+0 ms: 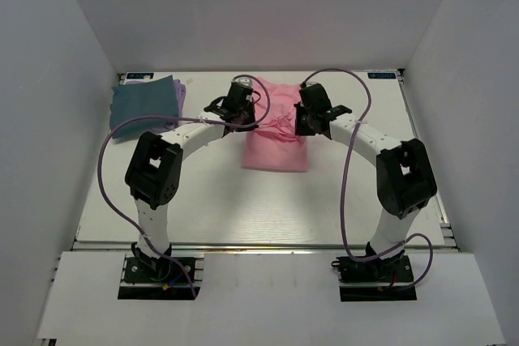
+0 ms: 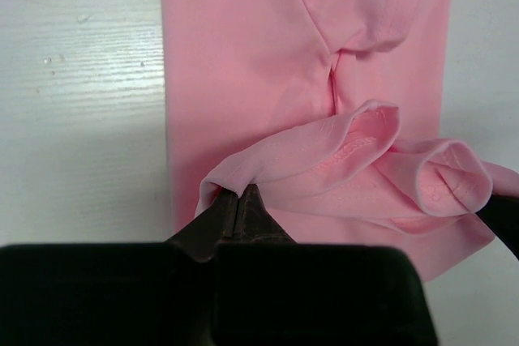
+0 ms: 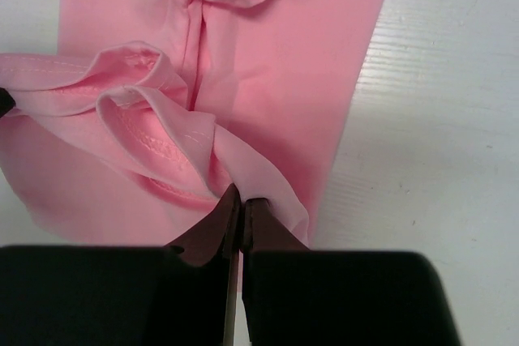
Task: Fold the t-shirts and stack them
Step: Fold the folded rectangular tshirt in 1/3 of the way
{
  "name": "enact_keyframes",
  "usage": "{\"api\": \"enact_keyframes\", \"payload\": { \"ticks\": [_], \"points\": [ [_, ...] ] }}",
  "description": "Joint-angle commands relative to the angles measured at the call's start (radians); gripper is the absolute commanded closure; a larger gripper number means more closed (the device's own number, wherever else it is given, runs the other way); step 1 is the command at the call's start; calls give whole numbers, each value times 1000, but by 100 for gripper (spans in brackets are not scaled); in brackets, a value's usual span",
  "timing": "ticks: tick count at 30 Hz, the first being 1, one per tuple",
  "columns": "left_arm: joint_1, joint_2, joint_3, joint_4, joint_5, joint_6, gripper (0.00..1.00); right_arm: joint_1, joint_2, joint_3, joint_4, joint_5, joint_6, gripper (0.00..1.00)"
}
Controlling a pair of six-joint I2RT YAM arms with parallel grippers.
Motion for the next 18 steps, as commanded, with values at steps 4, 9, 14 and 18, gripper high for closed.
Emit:
{"api": "enact_keyframes", "payload": {
  "ticks": [4, 9, 14, 18],
  "points": [
    [30, 64, 90, 36, 49, 29, 100, -39, 75, 98, 13, -33, -38, 100],
    [48, 114, 144, 45, 77, 29, 100, -70, 158, 173, 12, -98, -19, 100],
    [70, 160, 210, 65, 49, 9, 76, -102, 225, 237, 38, -130, -10, 81],
    [105, 204, 308, 27, 17, 9, 22, -128, 254, 352, 38, -187, -13, 51]
  ]
}}
